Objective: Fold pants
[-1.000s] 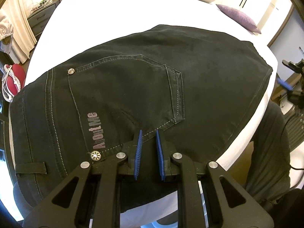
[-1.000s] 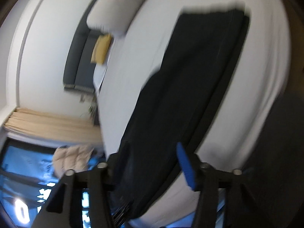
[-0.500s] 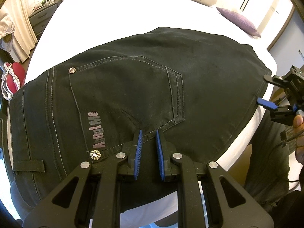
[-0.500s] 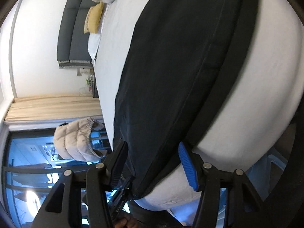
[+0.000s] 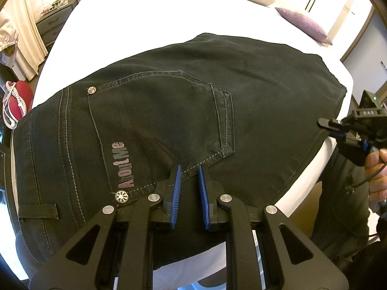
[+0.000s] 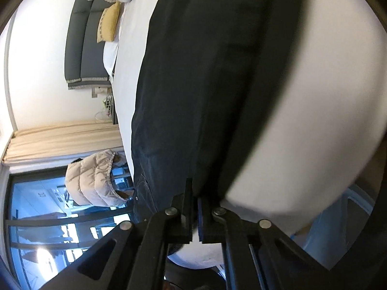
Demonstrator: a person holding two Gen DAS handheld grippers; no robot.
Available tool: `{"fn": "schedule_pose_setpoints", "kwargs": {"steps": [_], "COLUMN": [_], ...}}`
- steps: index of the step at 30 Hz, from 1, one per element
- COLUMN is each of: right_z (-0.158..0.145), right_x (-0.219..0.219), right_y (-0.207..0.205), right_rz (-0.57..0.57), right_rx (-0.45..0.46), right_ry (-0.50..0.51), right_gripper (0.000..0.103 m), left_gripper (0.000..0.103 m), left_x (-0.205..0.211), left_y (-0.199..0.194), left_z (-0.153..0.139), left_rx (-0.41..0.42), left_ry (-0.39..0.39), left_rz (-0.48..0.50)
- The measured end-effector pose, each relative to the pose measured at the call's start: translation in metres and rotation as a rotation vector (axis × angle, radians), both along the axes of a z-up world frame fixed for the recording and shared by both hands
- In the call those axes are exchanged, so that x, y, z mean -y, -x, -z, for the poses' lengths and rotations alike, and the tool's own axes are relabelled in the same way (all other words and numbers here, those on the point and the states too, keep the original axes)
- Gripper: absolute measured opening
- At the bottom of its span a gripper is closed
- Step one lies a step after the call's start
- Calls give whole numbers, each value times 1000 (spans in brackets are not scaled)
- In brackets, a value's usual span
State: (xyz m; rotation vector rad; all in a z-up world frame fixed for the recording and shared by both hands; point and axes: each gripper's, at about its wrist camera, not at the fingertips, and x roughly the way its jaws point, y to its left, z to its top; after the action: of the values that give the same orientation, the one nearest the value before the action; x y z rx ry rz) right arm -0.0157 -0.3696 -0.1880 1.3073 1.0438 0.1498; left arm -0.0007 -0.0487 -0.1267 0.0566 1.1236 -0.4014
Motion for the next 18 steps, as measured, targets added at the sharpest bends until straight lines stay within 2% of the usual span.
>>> {"fn": "schedule_pose_setpoints", "kwargs": {"steps": [4,7,8,10,11,14,15,18], "right_z": [-1,-4,-3,-4,-5,-1,1,1], "right_x": [-1,2,10,30,40,69,74,76], "right_y": [1,-6,-7,-7,-8,-13,-15,-8], "right_rz": [-10,-32,-12,61,99,187,189,197], "right_rx": [19,41,42,74,87,103,88,83], "right_ry": [9,4,-10,-12,-2,-14,-3,22], "right_gripper": [2,7,7,18,18,17,7,4], "left_gripper": [15,15,15,15,15,15,15,15], "left_x": [-2,-3,-3,-2,-1,-2,-1,1], "left_y": [2,2,2,2,2,2,2,2], "left_z": [-1,0,0,-1,-1,0,0,0], "left_rx": [-3,-3,-3,-3,-3,-3,-2,-2], "left_ry": [7,10,11,9,7,7,3,-6], "left_rz": [1,-4,-5,-4,-3,-4,-4,-2]}}
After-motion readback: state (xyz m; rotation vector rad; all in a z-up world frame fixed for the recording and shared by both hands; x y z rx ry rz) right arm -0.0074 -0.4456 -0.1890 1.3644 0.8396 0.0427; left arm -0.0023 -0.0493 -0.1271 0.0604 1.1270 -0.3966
